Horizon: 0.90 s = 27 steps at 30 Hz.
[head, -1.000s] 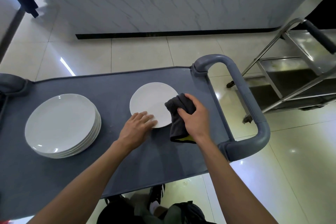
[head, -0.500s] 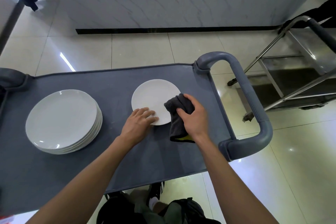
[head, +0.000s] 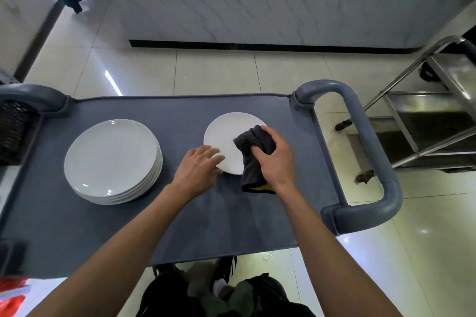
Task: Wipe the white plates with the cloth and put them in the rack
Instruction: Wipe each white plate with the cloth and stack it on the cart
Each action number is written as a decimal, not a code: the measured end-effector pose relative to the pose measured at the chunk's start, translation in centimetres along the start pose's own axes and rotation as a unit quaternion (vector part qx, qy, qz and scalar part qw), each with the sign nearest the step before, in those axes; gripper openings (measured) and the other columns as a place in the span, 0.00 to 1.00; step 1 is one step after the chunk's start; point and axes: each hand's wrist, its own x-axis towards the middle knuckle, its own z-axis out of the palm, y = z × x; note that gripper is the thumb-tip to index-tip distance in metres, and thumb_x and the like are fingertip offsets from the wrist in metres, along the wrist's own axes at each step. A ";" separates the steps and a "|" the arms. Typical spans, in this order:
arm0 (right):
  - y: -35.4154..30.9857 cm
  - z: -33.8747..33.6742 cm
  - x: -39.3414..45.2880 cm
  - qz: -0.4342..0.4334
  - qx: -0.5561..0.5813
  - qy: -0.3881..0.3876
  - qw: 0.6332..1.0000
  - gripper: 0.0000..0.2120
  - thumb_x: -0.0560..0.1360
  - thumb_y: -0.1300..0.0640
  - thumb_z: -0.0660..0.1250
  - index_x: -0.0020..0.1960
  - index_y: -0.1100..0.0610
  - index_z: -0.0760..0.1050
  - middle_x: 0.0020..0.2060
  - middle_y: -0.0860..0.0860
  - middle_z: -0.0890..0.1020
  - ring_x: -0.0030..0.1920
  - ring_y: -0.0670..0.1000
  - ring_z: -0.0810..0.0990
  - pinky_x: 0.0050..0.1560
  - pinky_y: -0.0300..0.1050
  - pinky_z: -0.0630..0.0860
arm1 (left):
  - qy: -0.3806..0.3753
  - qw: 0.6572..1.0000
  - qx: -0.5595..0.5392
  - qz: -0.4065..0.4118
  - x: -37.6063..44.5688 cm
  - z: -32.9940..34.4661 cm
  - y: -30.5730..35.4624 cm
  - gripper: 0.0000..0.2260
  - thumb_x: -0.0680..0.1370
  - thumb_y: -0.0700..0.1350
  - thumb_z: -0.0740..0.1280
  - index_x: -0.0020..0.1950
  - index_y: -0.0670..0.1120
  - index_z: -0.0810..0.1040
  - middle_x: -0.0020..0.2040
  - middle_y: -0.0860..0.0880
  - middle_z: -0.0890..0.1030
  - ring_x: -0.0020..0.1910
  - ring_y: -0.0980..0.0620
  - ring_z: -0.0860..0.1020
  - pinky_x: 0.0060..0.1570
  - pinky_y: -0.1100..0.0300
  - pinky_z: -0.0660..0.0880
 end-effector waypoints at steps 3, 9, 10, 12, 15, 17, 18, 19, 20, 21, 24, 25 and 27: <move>-1.3 1.5 0.4 -0.028 -0.007 -0.014 0.999 0.24 0.74 0.61 0.73 0.68 0.48 0.77 0.62 0.42 0.80 0.62 0.41 0.77 0.65 0.34 0.71 | 0.031 0.999 -0.001 -0.015 -0.5 -1.9 -0.7 0.16 0.72 0.45 0.76 0.59 0.48 0.83 0.60 0.48 0.83 0.61 0.43 0.80 0.57 0.46 0.75; -4.5 5.7 0.7 -0.098 -0.029 -0.052 0.993 0.24 0.73 0.61 0.73 0.68 0.50 0.77 0.62 0.45 0.80 0.62 0.44 0.76 0.66 0.34 0.68 | 0.074 0.994 0.017 -0.073 -2.8 -6.3 -3.7 0.16 0.75 0.46 0.74 0.62 0.47 0.82 0.62 0.48 0.82 0.62 0.43 0.78 0.58 0.47 0.75; -5.2 6.5 0.7 -0.108 -0.033 -0.063 0.992 0.24 0.73 0.61 0.73 0.68 0.50 0.76 0.61 0.46 0.80 0.62 0.45 0.76 0.64 0.33 0.67 | 0.078 0.993 0.017 -0.090 -3.3 -7.0 -4.5 0.16 0.76 0.47 0.73 0.64 0.47 0.81 0.64 0.48 0.81 0.64 0.43 0.77 0.60 0.47 0.74; -6.4 8.3 0.4 -0.132 -0.043 -0.087 0.987 0.25 0.73 0.60 0.73 0.69 0.50 0.76 0.60 0.47 0.80 0.60 0.45 0.77 0.62 0.32 0.66 | 0.081 0.988 0.017 -0.131 -4.5 -8.2 -6.0 0.17 0.78 0.48 0.70 0.67 0.48 0.80 0.67 0.49 0.79 0.67 0.44 0.75 0.63 0.47 0.71; -8.2 11.1 -0.1 -0.166 -0.054 -0.115 0.978 0.25 0.73 0.60 0.73 0.69 0.50 0.76 0.60 0.47 0.80 0.59 0.47 0.77 0.61 0.34 0.67 | 0.094 0.976 0.021 -0.193 -6.7 -9.6 -8.7 0.16 0.79 0.48 0.69 0.67 0.49 0.80 0.67 0.49 0.80 0.67 0.44 0.75 0.61 0.46 0.72; -9.2 13.0 -0.6 -0.180 -0.048 -0.132 0.974 0.25 0.73 0.61 0.73 0.69 0.50 0.76 0.61 0.47 0.80 0.59 0.47 0.78 0.62 0.36 0.70 | 0.110 0.963 0.011 -0.245 -8.3 -10.2 -10.7 0.16 0.78 0.47 0.70 0.66 0.48 0.80 0.66 0.48 0.80 0.67 0.43 0.75 0.61 0.45 0.72; -9.6 13.8 -0.8 -0.184 -0.041 -0.139 0.972 0.25 0.73 0.61 0.73 0.69 0.50 0.76 0.61 0.46 0.80 0.60 0.46 0.78 0.63 0.38 0.71 | 0.116 0.955 0.003 -0.274 -9.1 -10.5 -11.6 0.16 0.78 0.47 0.70 0.67 0.48 0.80 0.66 0.48 0.80 0.67 0.43 0.75 0.62 0.45 0.72; -10.0 14.6 -1.1 -0.188 -0.035 -0.145 0.971 0.25 0.73 0.62 0.73 0.69 0.50 0.76 0.61 0.46 0.80 0.60 0.46 0.78 0.64 0.39 0.71 | 0.120 0.946 -0.005 -0.302 -9.8 -10.7 -12.5 0.17 0.78 0.47 0.70 0.67 0.48 0.79 0.67 0.48 0.79 0.68 0.43 0.74 0.63 0.45 0.71; -10.3 15.4 -1.4 -0.194 -0.032 -0.150 0.969 0.25 0.73 0.62 0.72 0.69 0.51 0.76 0.62 0.46 0.80 0.61 0.45 0.78 0.65 0.39 0.71 | 0.122 0.937 -0.013 -0.329 -10.4 -11.0 -13.4 0.18 0.79 0.47 0.69 0.68 0.48 0.79 0.68 0.48 0.79 0.69 0.44 0.73 0.64 0.45 0.71; -10.5 16.2 -1.8 -0.202 -0.035 -0.156 0.966 0.25 0.73 0.62 0.72 0.68 0.51 0.76 0.62 0.45 0.79 0.61 0.46 0.77 0.65 0.39 0.71 | 0.123 0.927 -0.023 -0.353 -11.0 -11.1 -14.3 0.19 0.79 0.48 0.69 0.69 0.47 0.78 0.69 0.48 0.78 0.69 0.44 0.72 0.64 0.45 0.70; -11.0 18.6 -3.0 -0.232 -0.065 -0.179 0.954 0.25 0.73 0.62 0.71 0.69 0.51 0.76 0.63 0.45 0.78 0.62 0.47 0.77 0.64 0.39 0.71 | 0.105 0.903 -0.052 -0.413 -12.4 -11.3 -16.6 0.23 0.79 0.50 0.69 0.72 0.46 0.74 0.71 0.47 0.75 0.70 0.42 0.70 0.66 0.45 0.69; -11.1 19.4 -3.5 -0.240 -0.079 -0.187 0.949 0.25 0.74 0.62 0.71 0.69 0.50 0.75 0.64 0.45 0.77 0.62 0.47 0.76 0.63 0.38 0.71 | 0.093 0.899 -0.062 -0.424 -12.7 -11.2 -17.2 0.25 0.78 0.52 0.69 0.73 0.45 0.72 0.71 0.46 0.75 0.70 0.42 0.70 0.67 0.45 0.69; -11.1 20.8 -4.4 -0.254 -0.104 -0.199 0.941 0.26 0.74 0.61 0.71 0.70 0.49 0.75 0.66 0.45 0.76 0.64 0.47 0.75 0.64 0.40 0.72 | 0.069 0.892 -0.080 -0.439 -13.2 -10.9 -18.1 0.27 0.78 0.54 0.69 0.74 0.45 0.70 0.71 0.46 0.74 0.69 0.41 0.69 0.67 0.46 0.68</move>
